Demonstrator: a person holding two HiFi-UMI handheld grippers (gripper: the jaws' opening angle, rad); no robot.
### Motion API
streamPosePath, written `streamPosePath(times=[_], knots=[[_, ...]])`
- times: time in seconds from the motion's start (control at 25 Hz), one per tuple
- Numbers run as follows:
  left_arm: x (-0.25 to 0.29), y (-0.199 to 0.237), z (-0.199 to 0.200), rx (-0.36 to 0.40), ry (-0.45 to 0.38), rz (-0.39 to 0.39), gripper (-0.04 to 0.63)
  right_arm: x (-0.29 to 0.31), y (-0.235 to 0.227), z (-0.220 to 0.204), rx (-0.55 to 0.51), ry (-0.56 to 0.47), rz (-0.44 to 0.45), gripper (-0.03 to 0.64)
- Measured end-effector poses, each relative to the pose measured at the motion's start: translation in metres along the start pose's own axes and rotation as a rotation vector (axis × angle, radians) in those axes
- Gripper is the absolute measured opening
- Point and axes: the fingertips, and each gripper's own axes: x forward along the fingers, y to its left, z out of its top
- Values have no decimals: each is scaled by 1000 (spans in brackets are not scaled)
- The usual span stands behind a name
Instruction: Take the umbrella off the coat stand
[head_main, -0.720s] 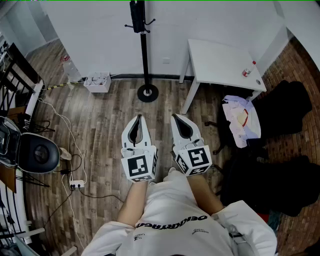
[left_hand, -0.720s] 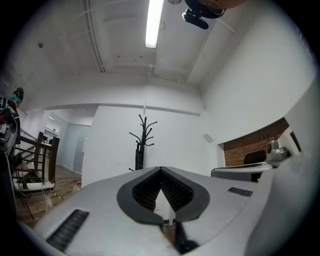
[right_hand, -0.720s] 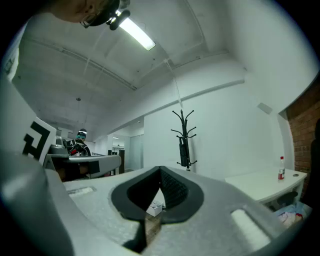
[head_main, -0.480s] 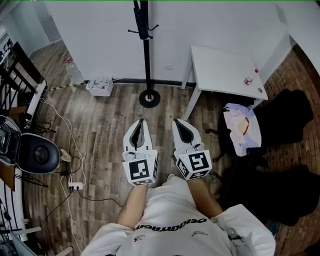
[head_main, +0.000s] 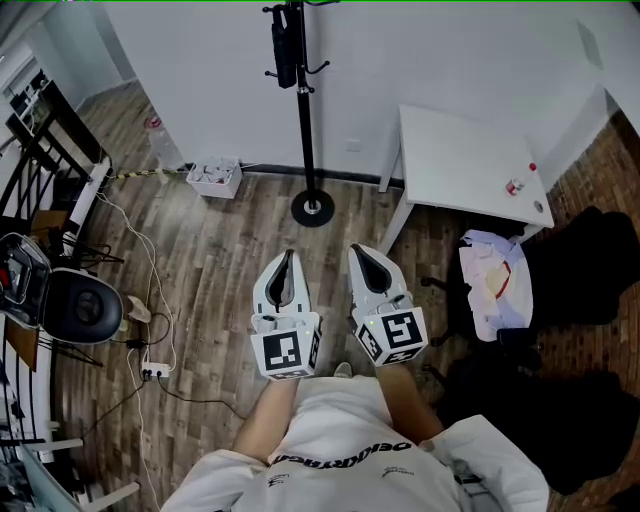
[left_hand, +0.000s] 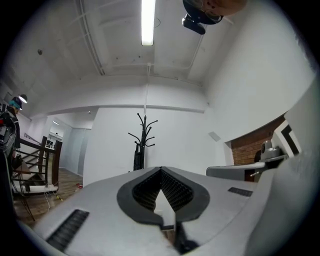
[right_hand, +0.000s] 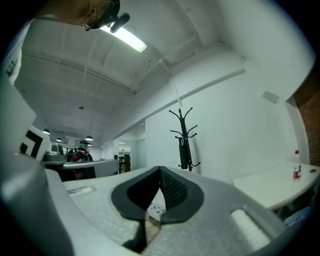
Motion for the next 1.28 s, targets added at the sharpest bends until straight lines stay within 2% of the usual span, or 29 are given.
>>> streamPosePath(times=[0.12,0.56,0.68,0.76,0.92,1.04,1.28], knots=[[8,-10,1,-8,-44,12,-3,6,-17,0,18,-9,19,-2],[74,-8,-20,-12,-7,3,-3,66,-52,-13,4,7,71,-2],[101,3,-25,35,-22,4,-3,98,-59,-18,-7,16,92,0],[125,17,-24,40,-26,9,-3,126,-62,-19,-27,20,96,-2],[180,52,-29,-24,-26,3,-3,187,-72,-17,-29,7,84,-2],[223,76,-36,-27,-6,-26,-3,237,-80,-17,-34,1,70,-2],[321,142,-20,-53,-4,-64,-3,345,-92,2,-44,-3,18,-2]])
